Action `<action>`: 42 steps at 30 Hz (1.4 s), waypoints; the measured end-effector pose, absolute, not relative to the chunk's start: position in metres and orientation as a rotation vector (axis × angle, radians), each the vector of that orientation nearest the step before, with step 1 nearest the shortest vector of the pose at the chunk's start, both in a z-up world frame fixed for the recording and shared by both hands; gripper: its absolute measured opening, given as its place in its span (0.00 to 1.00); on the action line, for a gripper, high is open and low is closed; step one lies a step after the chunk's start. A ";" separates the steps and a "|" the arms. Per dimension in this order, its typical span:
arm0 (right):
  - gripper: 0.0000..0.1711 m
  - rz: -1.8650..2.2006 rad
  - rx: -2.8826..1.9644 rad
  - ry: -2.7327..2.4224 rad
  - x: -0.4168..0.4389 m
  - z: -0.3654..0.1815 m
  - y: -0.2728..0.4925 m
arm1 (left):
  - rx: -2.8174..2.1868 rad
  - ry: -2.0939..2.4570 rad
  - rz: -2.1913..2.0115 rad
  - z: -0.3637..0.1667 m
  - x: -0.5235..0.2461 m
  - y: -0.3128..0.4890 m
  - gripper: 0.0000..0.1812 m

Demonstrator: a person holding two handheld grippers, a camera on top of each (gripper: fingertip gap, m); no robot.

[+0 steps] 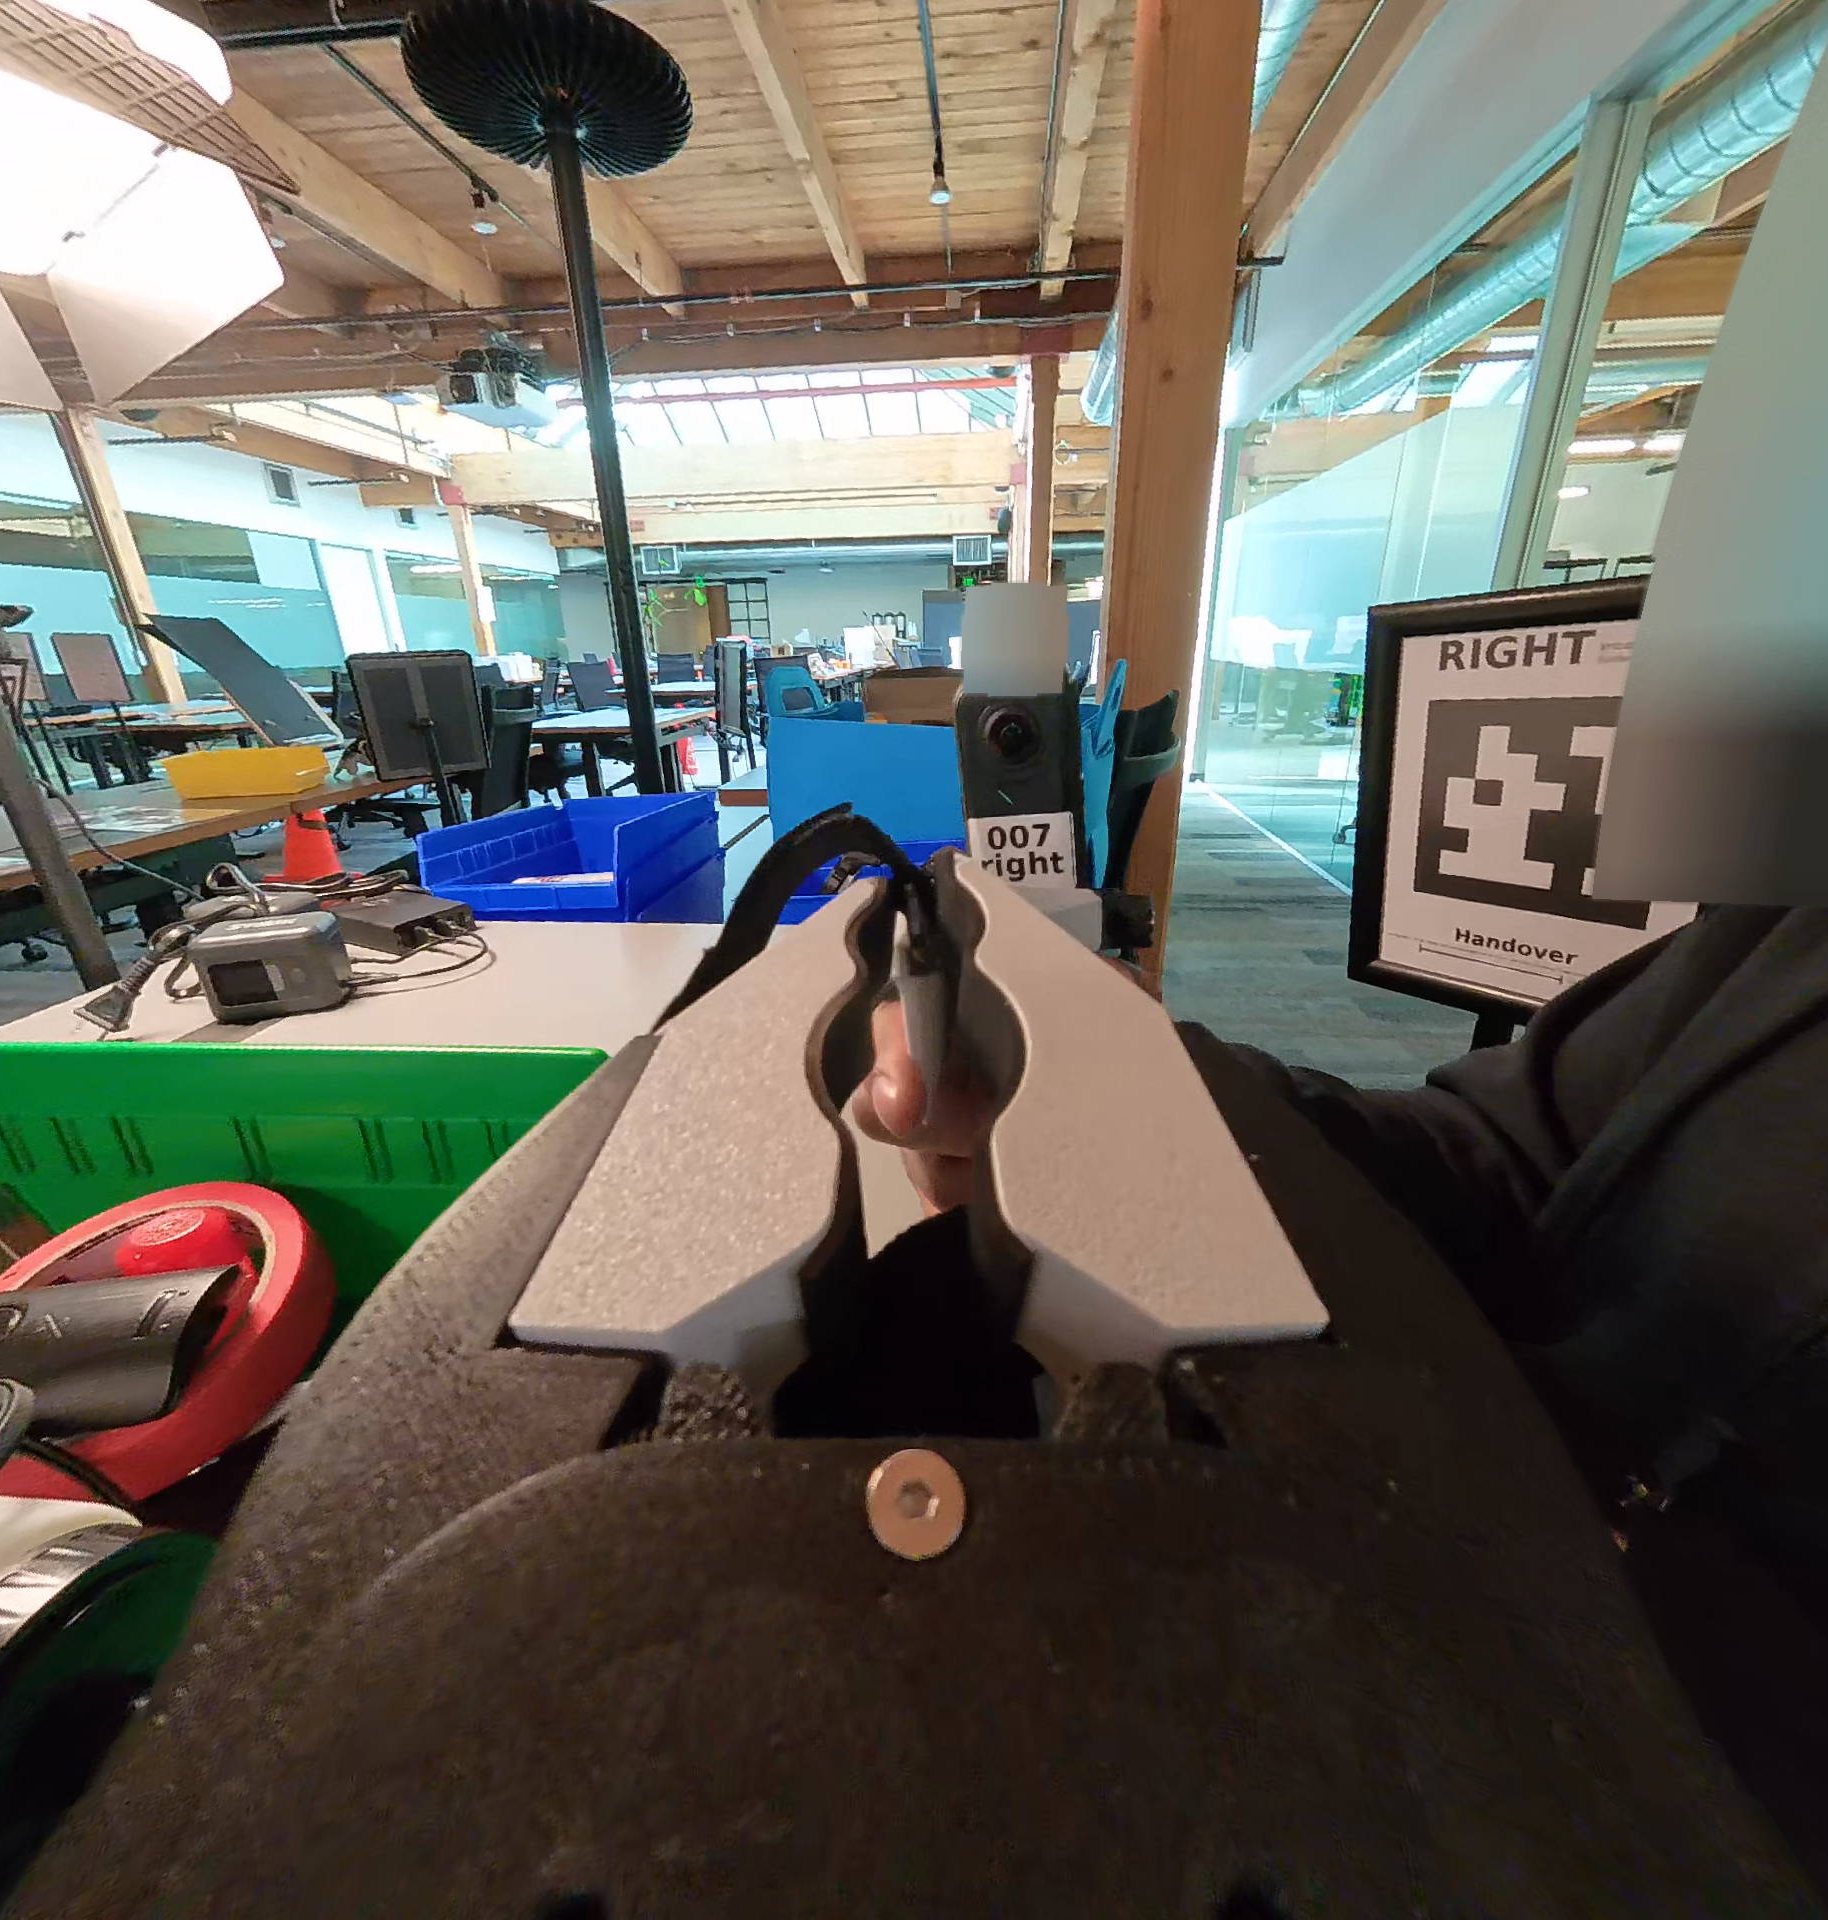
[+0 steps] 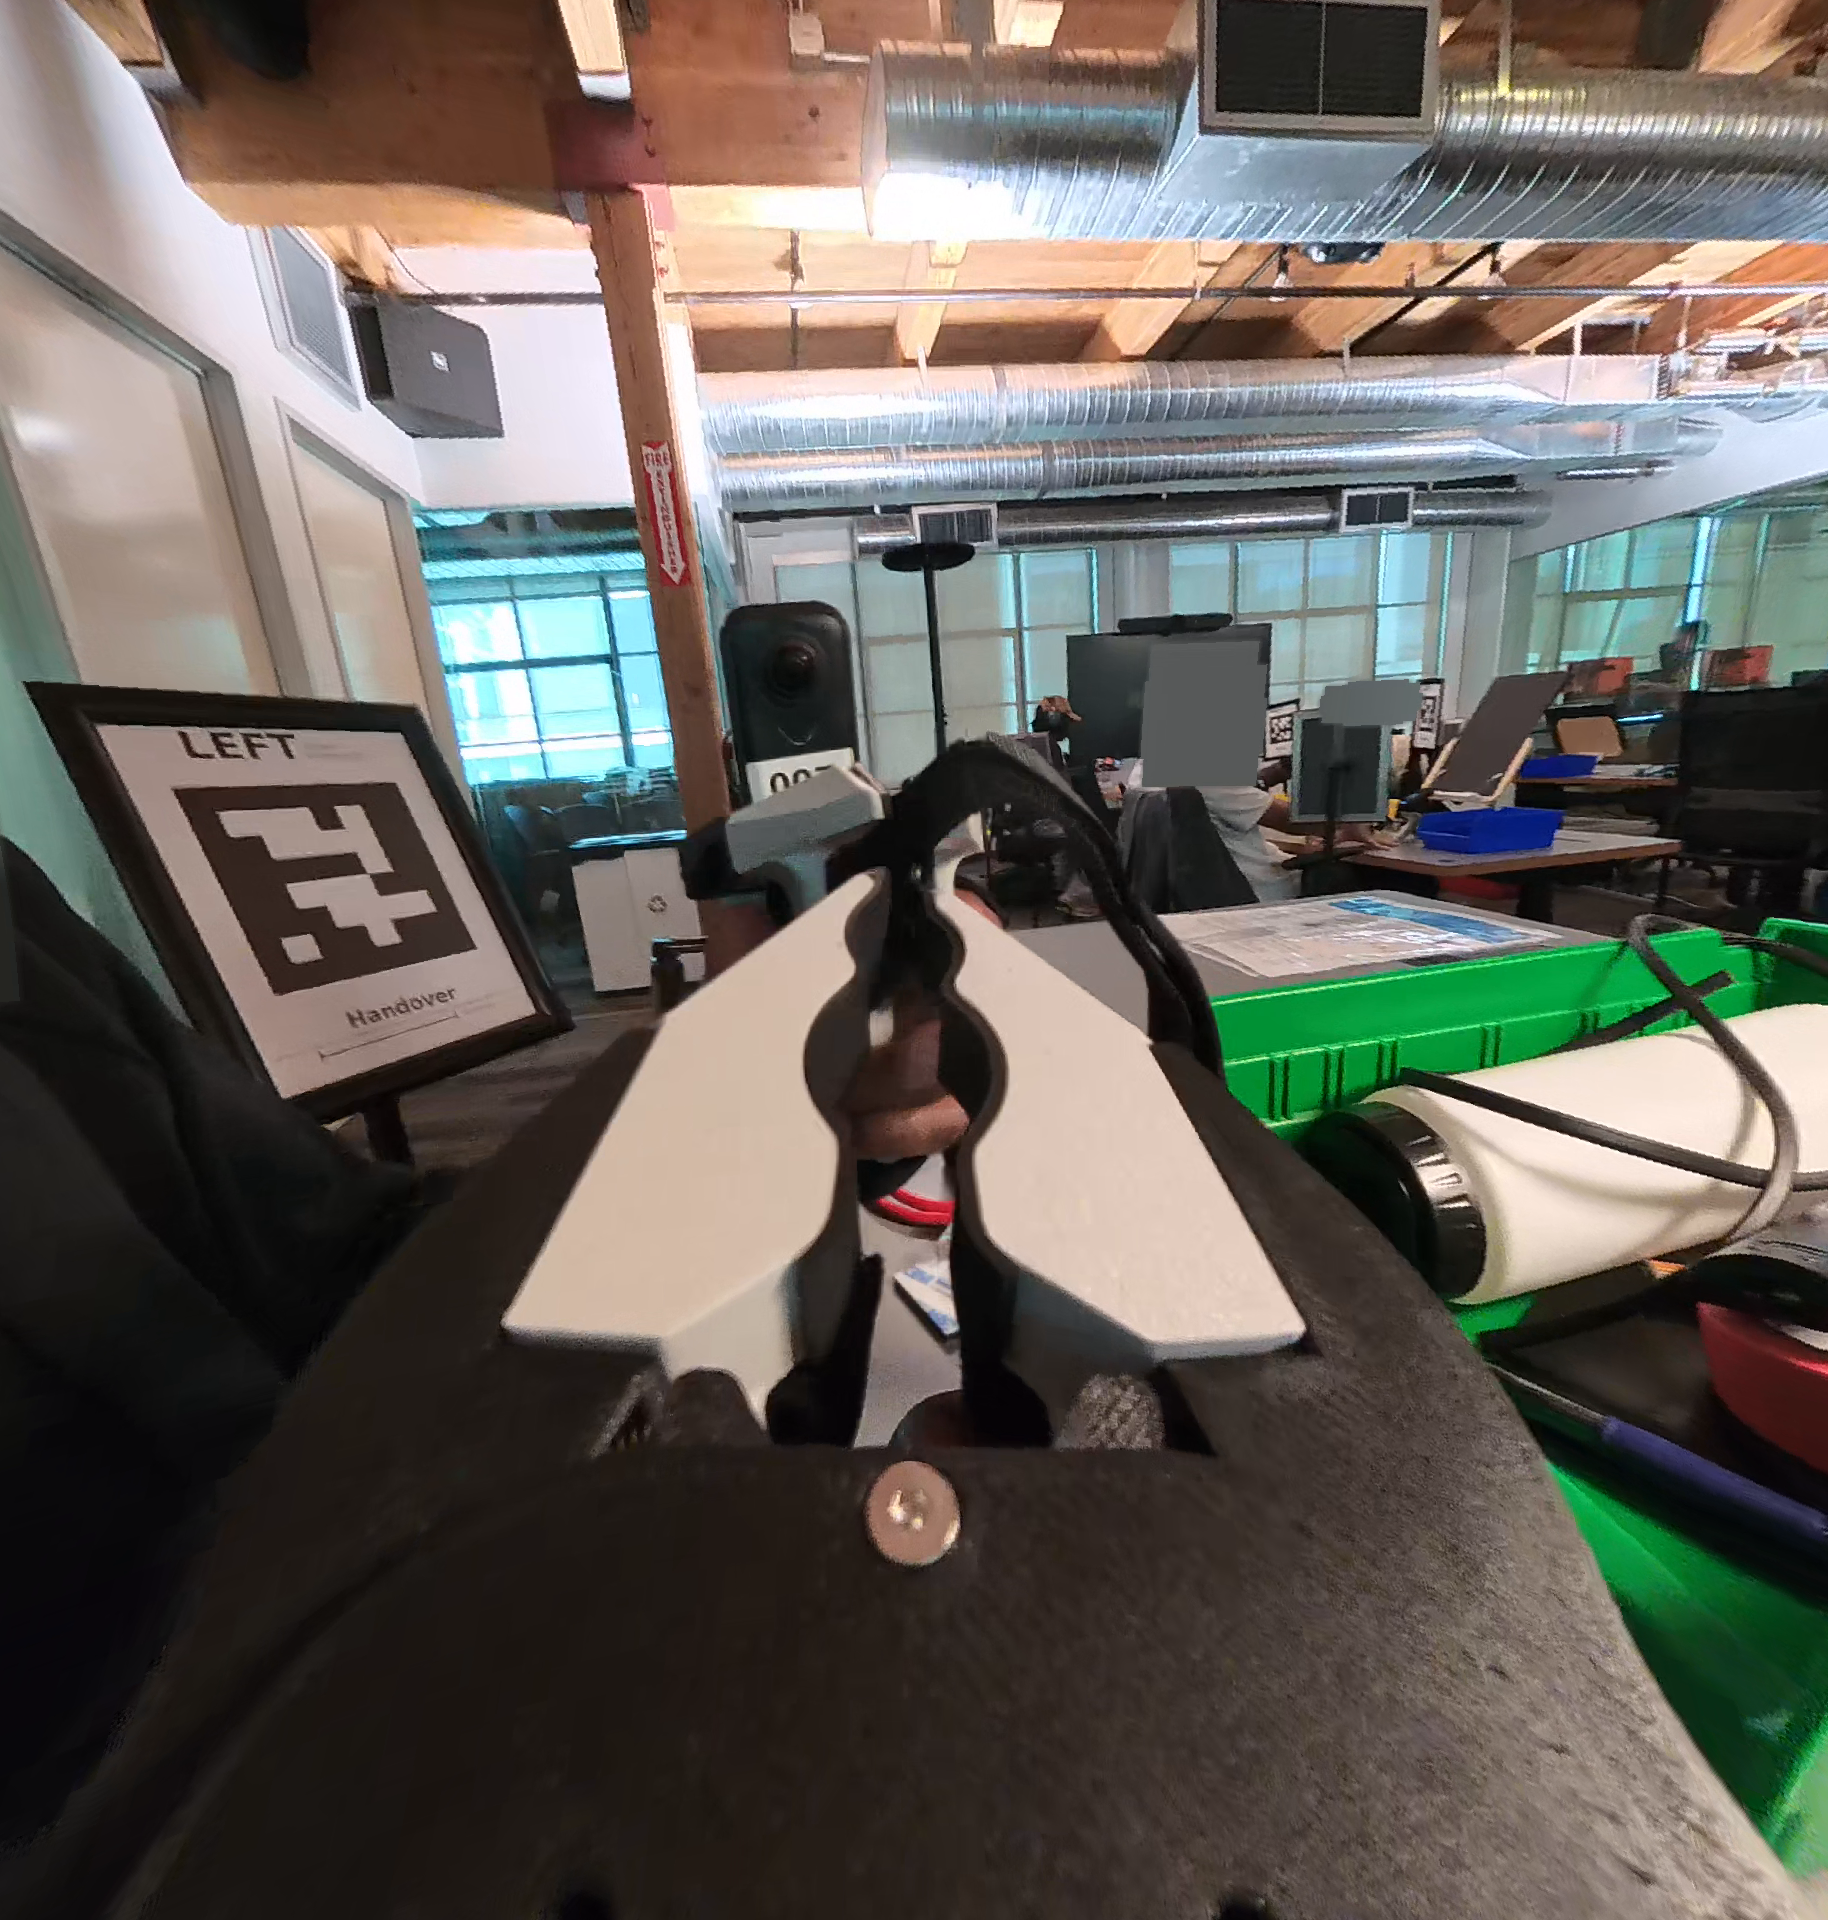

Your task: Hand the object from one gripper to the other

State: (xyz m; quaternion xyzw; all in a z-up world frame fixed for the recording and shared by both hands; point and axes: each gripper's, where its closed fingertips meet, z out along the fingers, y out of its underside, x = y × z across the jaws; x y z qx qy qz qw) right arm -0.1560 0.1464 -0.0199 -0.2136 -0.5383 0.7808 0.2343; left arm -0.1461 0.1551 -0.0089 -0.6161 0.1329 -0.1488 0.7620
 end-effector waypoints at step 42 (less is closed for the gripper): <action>0.13 2.276 -0.608 -1.356 -0.152 -0.006 0.159 | -1.360 0.343 -0.321 -0.014 -0.137 0.156 0.02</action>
